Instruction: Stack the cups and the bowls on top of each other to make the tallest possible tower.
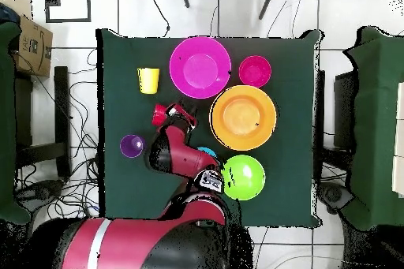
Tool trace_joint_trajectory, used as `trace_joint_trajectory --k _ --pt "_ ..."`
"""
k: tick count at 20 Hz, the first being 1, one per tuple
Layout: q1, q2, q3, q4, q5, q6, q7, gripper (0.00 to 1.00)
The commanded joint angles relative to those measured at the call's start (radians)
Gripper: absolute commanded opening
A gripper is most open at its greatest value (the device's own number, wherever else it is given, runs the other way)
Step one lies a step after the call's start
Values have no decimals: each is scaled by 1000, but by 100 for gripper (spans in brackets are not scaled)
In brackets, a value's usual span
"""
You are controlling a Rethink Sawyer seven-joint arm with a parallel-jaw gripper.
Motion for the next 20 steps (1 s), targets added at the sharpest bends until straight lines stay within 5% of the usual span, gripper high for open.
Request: trace_joint_trajectory --k 1,7,20 --pt "-26 109 124 -53 -13 -27 205 100" --pt "-44 121 133 -60 -28 -37 207 100" --pt "20 -28 99 54 78 99 184 100"
